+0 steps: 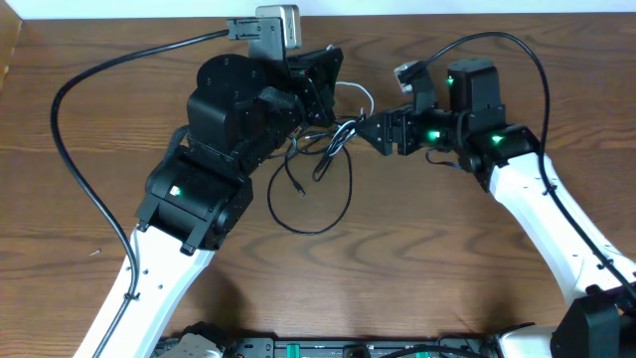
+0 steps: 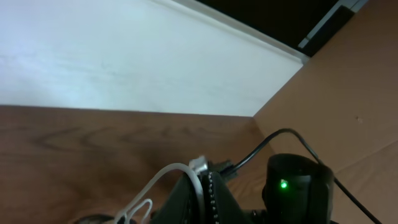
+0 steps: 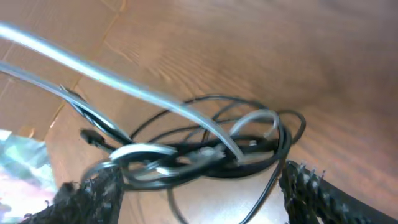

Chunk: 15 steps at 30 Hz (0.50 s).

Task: Untangle cables

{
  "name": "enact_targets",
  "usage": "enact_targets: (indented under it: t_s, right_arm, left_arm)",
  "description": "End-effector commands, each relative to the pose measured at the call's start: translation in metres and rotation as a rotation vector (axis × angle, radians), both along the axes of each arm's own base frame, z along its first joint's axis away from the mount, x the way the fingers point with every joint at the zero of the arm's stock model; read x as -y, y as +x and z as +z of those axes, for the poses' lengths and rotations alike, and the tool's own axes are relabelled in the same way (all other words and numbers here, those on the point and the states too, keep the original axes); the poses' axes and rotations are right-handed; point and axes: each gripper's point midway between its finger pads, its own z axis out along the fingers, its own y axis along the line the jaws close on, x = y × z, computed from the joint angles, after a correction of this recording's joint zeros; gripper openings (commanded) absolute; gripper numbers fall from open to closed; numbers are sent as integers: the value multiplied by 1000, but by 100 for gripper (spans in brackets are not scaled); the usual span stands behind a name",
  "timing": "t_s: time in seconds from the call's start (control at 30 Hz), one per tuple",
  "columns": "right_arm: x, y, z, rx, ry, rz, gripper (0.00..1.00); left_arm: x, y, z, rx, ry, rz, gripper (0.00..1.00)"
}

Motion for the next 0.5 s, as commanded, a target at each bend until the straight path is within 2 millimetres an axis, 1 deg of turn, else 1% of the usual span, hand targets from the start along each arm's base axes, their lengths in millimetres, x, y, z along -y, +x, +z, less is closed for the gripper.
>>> enact_targets:
  t_s: [0.0, 0.1, 0.17, 0.2, 0.23, 0.27, 0.3, 0.37, 0.43, 0.47]
  right_arm:
    - [6, 22, 7, 116, -54, -44, 77]
    - [3, 41, 10, 191, -45, -68, 74]
    - [2, 54, 9, 232, -38, -81, 68]
    - [4, 61, 4, 241, -51, -103, 61]
    - [10, 69, -4, 236, -79, -140, 52]
    - [18, 76, -12, 222, -104, -184, 42]
    - [27, 81, -19, 199, -125, -230, 35]
    - [54, 92, -33, 134, -156, -350, 21]
    - [82, 99, -40, 83, -169, -452, 9]
    - [97, 101, -42, 65, -173, -491, 5]
  left_arm:
    - [-1, -2, 3, -32, -40, 9, 8]
    - [6, -8, 0, -65, -59, -35, 8]
    - [11, -13, 1, -70, -67, -77, 7]
    - [13, -15, 1, -74, -73, -91, 8]
    - [13, -16, 2, -79, -80, -91, 8]
    - [12, -17, 2, -89, -88, -88, 7]
    - [12, -18, 2, -92, -90, -87, 7]
    - [10, -22, 5, -88, -92, -87, 8]
    - [4, -27, 8, -84, -94, -79, 7]
    - [0, -29, 10, -83, -94, -73, 8]
